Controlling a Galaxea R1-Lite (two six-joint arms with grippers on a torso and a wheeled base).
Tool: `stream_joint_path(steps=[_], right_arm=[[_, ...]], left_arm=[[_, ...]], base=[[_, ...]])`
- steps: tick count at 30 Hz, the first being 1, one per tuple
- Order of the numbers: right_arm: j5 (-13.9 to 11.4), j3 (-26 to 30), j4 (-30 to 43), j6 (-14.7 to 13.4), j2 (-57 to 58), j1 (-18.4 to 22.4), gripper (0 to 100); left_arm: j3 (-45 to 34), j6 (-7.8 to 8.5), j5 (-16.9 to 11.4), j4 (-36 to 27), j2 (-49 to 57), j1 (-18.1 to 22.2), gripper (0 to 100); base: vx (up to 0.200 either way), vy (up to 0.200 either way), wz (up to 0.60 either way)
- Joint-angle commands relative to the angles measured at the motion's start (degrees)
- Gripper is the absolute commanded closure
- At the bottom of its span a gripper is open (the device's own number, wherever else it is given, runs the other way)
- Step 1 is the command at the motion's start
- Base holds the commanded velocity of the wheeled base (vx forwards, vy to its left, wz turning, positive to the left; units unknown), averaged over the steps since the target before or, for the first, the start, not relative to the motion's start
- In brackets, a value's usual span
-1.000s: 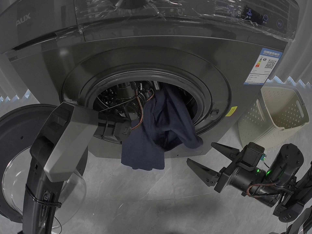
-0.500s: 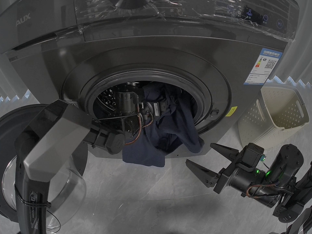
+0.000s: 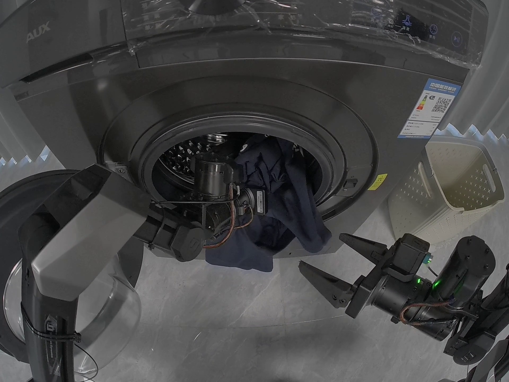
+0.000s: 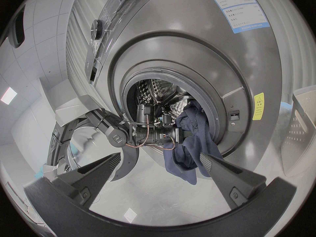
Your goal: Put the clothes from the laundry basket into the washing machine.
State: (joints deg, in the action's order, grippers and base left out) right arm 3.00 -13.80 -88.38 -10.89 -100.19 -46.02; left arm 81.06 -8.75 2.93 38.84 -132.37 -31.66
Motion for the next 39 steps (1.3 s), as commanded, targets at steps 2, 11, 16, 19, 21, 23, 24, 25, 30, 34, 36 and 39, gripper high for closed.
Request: stream_joint_path(steps=[2, 11, 16, 19, 21, 23, 24, 25, 30, 34, 36, 39], right_arm=[[0.0, -0.4, 0.0, 0.0, -0.1, -0.4, 0], [0.0, -0.4, 0.0, 0.0, -0.1, -0.5, 0], [0.0, -0.4, 0.0, 0.0, -0.1, -0.5, 0], [0.0, -0.4, 0.0, 0.0, -0.1, -0.5, 0], [0.0, -0.4, 0.0, 0.0, -0.1, -0.5, 0], [0.0, -0.4, 0.0, 0.0, -0.1, -0.5, 0], [0.0, -0.4, 0.0, 0.0, -0.1, -0.5, 0], [0.0, -0.4, 0.0, 0.0, -0.1, -0.5, 0], [0.0, -0.4, 0.0, 0.0, -0.2, -0.6, 0], [0.0, -0.4, 0.0, 0.0, -0.2, -0.7, 0], [0.0, -0.4, 0.0, 0.0, -0.2, -0.8, 0], [0.0, -0.4, 0.0, 0.0, -0.1, -1.0, 0]], left_arm=[[10.1, -1.88, 0.9, -0.8, -3.4, 0.4, 100], [27.2, -6.01, 7.1, 0.0, -7.6, 3.1, 100], [27.1, -6.01, 7.5, 0.2, -7.2, 3.0, 0], [24.7, -6.28, 7.6, 0.4, -6.4, 2.6, 0], [20.7, -6.28, 7.5, 0.4, -4.0, 2.2, 0], [17.6, -6.36, 7.0, 0.4, -2.3, 1.8, 0], [12.5, -6.36, 6.1, 0.4, 0.4, 0.5, 0], [9.9, -6.28, 5.5, 0.5, 1.9, -0.1, 0], [-0.4, -6.1, 1.4, 0.5, 6.3, -2.2, 0], [-2.6, -5.84, 0.6, 0.6, 5.8, -2.6, 0], [-2.6, -5.84, -0.5, 0.5, 4.5, -2.5, 0], [-1.3, -5.75, -0.5, 0.6, 1.5, -1.9, 0]], base=[[0.0, 0.0, 0.0], [0.0, 0.0, 0.0], [0.0, 0.0, 0.0], [0.0, 0.0, 0.0], [0.0, 0.0, 0.0], [0.0, 0.0, 0.0], [0.0, 0.0, 0.0], [0.0, 0.0, 0.0], [0.0, 0.0, 0.0], [0.0, 0.0, 0.0], [0.0, 0.0, 0.0], [0.0, 0.0, 0.0]])
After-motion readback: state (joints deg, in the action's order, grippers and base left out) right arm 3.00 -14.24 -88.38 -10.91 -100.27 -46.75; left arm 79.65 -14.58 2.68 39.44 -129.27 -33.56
